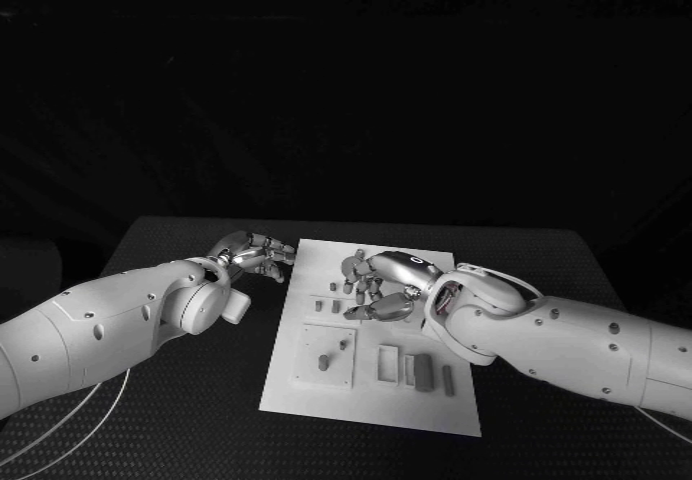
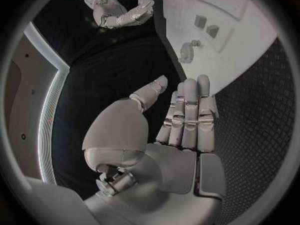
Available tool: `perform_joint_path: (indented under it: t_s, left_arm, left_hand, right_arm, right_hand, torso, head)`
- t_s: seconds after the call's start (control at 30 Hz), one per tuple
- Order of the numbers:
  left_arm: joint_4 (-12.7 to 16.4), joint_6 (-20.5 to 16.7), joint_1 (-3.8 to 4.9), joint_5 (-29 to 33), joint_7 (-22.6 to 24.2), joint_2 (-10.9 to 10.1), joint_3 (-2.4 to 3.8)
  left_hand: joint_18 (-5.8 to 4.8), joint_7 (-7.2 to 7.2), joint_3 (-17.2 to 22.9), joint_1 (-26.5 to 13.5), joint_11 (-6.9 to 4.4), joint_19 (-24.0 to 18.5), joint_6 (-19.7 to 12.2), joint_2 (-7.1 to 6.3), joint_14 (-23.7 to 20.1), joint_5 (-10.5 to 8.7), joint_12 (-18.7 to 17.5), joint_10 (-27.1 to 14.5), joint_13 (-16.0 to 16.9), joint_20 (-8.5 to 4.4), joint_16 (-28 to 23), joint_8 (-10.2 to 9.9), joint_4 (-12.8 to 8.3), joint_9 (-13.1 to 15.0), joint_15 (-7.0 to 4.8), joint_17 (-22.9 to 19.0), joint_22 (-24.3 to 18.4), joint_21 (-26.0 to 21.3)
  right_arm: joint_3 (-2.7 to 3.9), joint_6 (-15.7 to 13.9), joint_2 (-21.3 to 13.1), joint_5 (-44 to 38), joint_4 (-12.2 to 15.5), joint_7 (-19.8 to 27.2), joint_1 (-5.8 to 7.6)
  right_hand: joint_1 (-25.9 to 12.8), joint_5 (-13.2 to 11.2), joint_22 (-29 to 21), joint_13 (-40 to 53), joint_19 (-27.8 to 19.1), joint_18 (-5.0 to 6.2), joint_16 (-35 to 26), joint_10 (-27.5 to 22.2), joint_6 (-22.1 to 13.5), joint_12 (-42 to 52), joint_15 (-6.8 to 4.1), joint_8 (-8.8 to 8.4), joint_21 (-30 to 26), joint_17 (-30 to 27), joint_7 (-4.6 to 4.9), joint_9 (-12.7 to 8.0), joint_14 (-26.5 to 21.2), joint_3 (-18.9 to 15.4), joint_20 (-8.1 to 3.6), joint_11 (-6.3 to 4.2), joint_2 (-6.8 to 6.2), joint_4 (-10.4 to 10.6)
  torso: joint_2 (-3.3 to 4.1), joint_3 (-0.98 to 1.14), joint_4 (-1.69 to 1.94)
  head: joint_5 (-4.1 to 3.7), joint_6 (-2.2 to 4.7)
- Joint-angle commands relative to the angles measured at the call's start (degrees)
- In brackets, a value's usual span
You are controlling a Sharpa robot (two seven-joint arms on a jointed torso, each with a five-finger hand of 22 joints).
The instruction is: Assemble the parts on the task board
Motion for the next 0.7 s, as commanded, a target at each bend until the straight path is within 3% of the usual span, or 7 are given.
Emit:
perform_joint_path:
  t_s: [0.03,0.13,0.2,0.23,0.33,0.5,0.7]
  left_arm:
    - [-0.27,0.22,0.02,0.43,0.68,0.25,0.03]
    - [-0.53,0.24,-0.03,0.43,0.68,0.31,0.02]
    - [-0.64,0.26,-0.11,0.54,0.68,0.35,0.02]
    - [-0.67,0.26,-0.14,0.56,0.68,0.39,0.02]
    - [-0.71,0.27,-0.30,0.57,0.68,0.39,0.02]
    - [-0.78,0.30,-0.47,0.57,0.74,0.48,0.02]
    - [-0.87,0.26,-0.58,0.57,0.78,0.39,0.02]
  left_hand:
    - [0.68,0.34,-0.23,-0.59,-0.06,0.47,-0.03,-0.07,0.42,0.25,0.06,-0.33,-0.07,-0.09,-0.26,0.25,0.14,-0.05,0.14,0.05,0.06,-0.29]
    - [0.68,0.34,-0.24,-0.60,-0.06,0.47,-0.02,-0.07,0.42,0.25,0.06,-0.33,-0.07,-0.09,-0.26,0.26,0.15,-0.05,0.14,0.06,0.06,-0.30]
    - [0.68,0.34,-0.24,-0.61,-0.06,0.47,-0.01,-0.07,0.42,0.25,0.06,-0.32,-0.07,-0.09,-0.27,0.26,0.15,-0.05,0.14,0.06,0.06,-0.30]
    - [0.68,0.34,-0.24,-0.61,-0.06,0.48,-0.01,-0.07,0.42,0.25,0.07,-0.32,-0.06,-0.09,-0.27,0.27,0.16,-0.05,0.14,0.06,0.06,-0.30]
    - [0.68,0.33,-0.25,-0.63,-0.06,0.48,0.00,-0.07,0.42,0.25,0.07,-0.32,-0.06,-0.09,-0.27,0.27,0.16,-0.04,0.14,0.07,0.07,-0.31]
    - [0.67,0.33,-0.25,-0.66,-0.06,0.48,0.01,-0.06,0.42,0.25,0.07,-0.32,-0.06,-0.09,-0.28,0.29,0.18,-0.04,0.14,0.08,0.07,-0.32]
    - [0.67,0.32,-0.26,-0.69,-0.06,0.49,0.01,-0.06,0.42,0.25,0.07,-0.32,-0.06,-0.09,-0.29,0.30,0.19,-0.04,0.14,0.09,0.08,-0.33]
  right_arm:
    - [-0.11,7.63,-2.34,9.92,0.52,-4.49,0.84]
    - [-0.12,10.91,-4.58,13.89,1.09,-7.31,1.11]
    - [-0.14,15.49,-6.50,24.69,1.77,-10.39,1.12]
    - [-0.20,15.63,-7.24,27.74,2.14,-10.88,1.12]
    - [-0.79,15.82,-8.99,26.45,3.38,-12.30,1.09]
    - [-2.23,20.17,-11.99,25.07,5.96,-18.56,1.05]
    - [-3.86,23.04,-14.92,24.68,8.03,-23.92,1.03]
  right_hand:
    - [-0.54,-0.14,1.45,13.14,0.74,-0.36,6.64,-2.13,0.28,7.30,-1.41,0.86,2.72,1.79,-0.97,1.51,0.50,-0.53,-1.03,-1.01,0.30,0.68]
    - [-1.18,-0.19,1.59,21.82,2.16,-0.36,13.22,-3.35,0.99,14.24,-2.05,1.38,6.18,3.62,-1.78,2.70,0.98,-0.70,-2.04,-1.78,0.63,1.42]
    - [-1.88,-0.09,1.51,27.26,2.04,-0.36,18.00,-5.56,0.82,19.16,-2.48,1.32,9.07,4.45,-1.78,3.67,-0.13,-0.25,-2.75,-2.01,1.17,2.31]
    - [-2.39,-0.12,1.51,28.10,1.91,-0.36,18.89,-5.81,0.69,20.07,-2.48,1.23,9.53,4.54,-1.73,3.82,-0.34,-0.12,-2.75,-1.98,1.53,2.95]
    - [-3.90,-0.10,1.48,33.40,1.50,-0.36,25.37,-7.34,0.62,26.88,-2.62,0.91,12.96,6.07,-1.86,4.59,-1.41,-0.96,-3.25,-2.08,4.21,1.69]
    - [-6.14,-0.11,1.43,39.40,4.23,-0.36,34.66,-5.78,3.10,39.11,-3.63,1.65,18.23,7.14,-2.91,6.09,0.22,0.01,-5.10,-3.27,4.40,2.85]
    - [-9.04,-0.17,1.26,39.38,5.44,-0.36,38.32,-5.05,4.99,43.65,-4.51,2.09,20.59,6.60,-3.82,7.36,1.29,0.57,-6.55,-4.16,4.90,5.14]
  torso:
    - [-0.12,0.06,-0.17]
    - [-0.14,0.05,-0.14]
    - [-0.14,0.08,-0.18]
    - [-0.11,0.08,-0.12]
    - [-0.06,0.12,-0.07]
    - [-0.06,0.18,-0.10]
    - [-0.05,0.07,-0.12]
  head:
    - [-0.42,0.20]
    - [-0.69,0.32]
    - [-0.90,0.43]
    - [-1.27,0.54]
    - [-1.66,0.65]
    - [-1.67,0.53]
    - [-1.96,0.35]
